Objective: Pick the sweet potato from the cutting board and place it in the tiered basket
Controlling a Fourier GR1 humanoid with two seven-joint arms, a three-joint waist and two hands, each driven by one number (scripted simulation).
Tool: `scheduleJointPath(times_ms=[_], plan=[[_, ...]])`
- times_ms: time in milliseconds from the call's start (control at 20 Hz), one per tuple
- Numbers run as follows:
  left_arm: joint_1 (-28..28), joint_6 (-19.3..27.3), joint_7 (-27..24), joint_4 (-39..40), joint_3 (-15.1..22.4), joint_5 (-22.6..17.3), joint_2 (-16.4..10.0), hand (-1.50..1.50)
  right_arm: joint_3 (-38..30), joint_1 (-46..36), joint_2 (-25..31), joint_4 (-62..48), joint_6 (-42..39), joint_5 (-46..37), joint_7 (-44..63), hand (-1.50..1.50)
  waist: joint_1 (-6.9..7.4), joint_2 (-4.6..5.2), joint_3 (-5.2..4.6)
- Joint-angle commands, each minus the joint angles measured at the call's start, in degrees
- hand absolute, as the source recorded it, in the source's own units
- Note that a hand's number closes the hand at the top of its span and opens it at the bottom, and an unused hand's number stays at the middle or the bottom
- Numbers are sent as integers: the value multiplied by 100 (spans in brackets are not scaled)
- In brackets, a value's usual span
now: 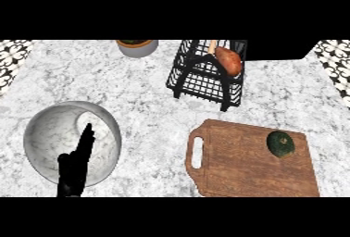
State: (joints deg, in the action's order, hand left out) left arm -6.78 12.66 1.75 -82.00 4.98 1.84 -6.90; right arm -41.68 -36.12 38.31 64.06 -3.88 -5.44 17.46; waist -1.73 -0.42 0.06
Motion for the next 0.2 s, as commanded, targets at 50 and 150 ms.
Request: scheduleJointPath(times_ms=[50,150], plan=[[-28,-93,-68,27,-36,-19,-44,0,-892,1011,828,-288,-1309,910,-359,-150,54,24,0],[142,-170,-157,326,-190,-136,-36,0,-1143,1315,823,-196,-1567,1226,-458,-150,65,25,-5]])
